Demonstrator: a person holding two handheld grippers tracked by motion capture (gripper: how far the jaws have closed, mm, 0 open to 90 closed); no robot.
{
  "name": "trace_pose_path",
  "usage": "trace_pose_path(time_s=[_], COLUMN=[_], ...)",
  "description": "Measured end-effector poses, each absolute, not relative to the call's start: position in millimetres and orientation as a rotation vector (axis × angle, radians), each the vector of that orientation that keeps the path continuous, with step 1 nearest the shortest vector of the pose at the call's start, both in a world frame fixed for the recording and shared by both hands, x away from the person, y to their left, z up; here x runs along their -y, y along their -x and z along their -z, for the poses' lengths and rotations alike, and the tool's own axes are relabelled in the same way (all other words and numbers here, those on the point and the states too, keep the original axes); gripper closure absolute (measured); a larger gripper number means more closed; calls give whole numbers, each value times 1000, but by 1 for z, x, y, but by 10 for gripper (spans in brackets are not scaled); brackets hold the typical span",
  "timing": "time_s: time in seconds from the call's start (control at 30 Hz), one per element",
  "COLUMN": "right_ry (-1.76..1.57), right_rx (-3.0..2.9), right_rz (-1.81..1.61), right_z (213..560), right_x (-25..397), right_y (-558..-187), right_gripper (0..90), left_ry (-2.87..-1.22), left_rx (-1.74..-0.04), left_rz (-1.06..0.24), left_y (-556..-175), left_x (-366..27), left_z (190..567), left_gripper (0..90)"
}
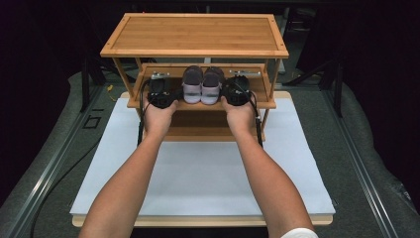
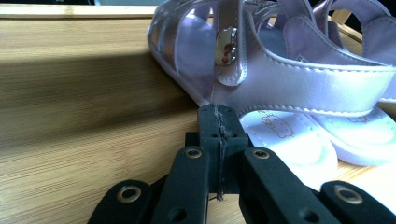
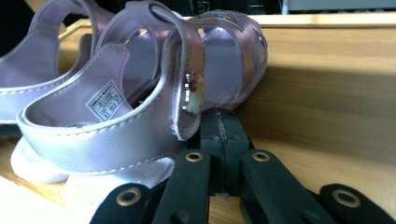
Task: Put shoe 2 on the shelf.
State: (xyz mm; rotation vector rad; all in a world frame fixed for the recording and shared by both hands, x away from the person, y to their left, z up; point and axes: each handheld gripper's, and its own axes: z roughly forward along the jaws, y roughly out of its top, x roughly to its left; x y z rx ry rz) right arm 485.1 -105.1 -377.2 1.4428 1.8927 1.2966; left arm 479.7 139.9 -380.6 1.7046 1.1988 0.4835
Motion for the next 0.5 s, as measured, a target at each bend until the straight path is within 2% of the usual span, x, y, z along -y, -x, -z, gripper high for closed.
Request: trace_pose_path(time_s=[0.5], right_ry=[-1431], right_rx=[-1892], right_rz=[-1266], right_z=[377], right_x=[101], right_y=[-490], right_gripper=[900], left_ry=[-1700], left_rx=[-1213], left_rz=[-491], left_y=[-481], left_x=[-140], left_z=[381], left_gripper=[900])
